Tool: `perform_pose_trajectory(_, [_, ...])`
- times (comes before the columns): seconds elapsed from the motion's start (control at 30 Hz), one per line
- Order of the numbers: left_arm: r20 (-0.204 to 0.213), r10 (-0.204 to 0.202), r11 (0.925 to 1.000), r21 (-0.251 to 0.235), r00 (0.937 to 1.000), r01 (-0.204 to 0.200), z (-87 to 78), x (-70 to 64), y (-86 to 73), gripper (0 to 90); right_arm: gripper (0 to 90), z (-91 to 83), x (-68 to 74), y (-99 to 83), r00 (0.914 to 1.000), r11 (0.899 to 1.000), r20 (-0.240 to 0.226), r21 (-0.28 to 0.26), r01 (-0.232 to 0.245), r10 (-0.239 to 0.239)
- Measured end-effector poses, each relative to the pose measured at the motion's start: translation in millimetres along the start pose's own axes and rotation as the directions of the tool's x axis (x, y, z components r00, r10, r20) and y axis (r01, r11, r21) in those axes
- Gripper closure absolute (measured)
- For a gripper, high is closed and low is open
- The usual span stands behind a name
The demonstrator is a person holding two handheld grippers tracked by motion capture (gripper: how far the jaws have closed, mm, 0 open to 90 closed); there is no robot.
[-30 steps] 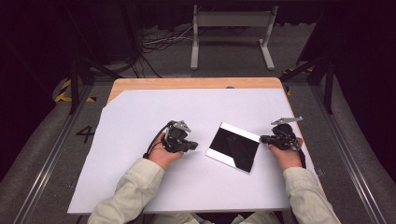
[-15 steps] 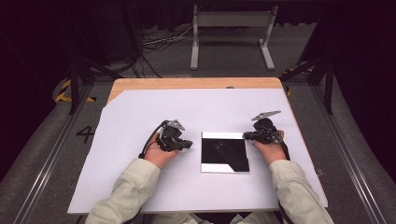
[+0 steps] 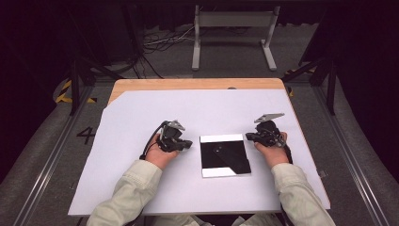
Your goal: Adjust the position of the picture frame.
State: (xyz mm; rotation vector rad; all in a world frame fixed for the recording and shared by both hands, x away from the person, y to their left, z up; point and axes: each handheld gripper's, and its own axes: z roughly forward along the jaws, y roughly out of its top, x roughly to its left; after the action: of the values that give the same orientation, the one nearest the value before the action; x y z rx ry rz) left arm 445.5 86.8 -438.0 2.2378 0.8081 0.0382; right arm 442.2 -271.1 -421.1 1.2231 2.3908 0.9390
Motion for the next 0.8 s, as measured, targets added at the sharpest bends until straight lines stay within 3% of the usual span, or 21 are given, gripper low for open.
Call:
perform_pose_trajectory(0.07, [0.001,0.000,1.0000,-0.003,1.0000,0.000,-0.4,-0.4,-0.1,90.0,90.0,-6.0,0.7,-0.4,1.0000,1.000,-0.002,-0.006,0.006,-0.006])
perform_pose_trajectory(0.3, [-0.034,0.064,0.9979,0.007,0.9973,-0.064,-9.9,-6.2,-0.1,90.0,90.0,-34.2,6.3,-7.7,0.9992,0.999,-0.017,-0.040,0.034,-0.035])
perform_pose_trajectory(0.53, [-0.031,0.092,0.9956,0.021,0.9953,-0.091,-20.1,-9.4,-5.4,90.0,89.9,-56.9,16.5,-18.5,0.9954,0.996,-0.043,-0.040,0.084,-0.086])
perform_pose_trajectory(0.8, [0.009,0.180,0.9833,0.023,0.9836,-0.181,-30.9,-10.7,-11.0,86.9,89.9,-76.7,21.6,-29.2,0.9908,0.992,-0.078,-0.073,0.105,-0.111])
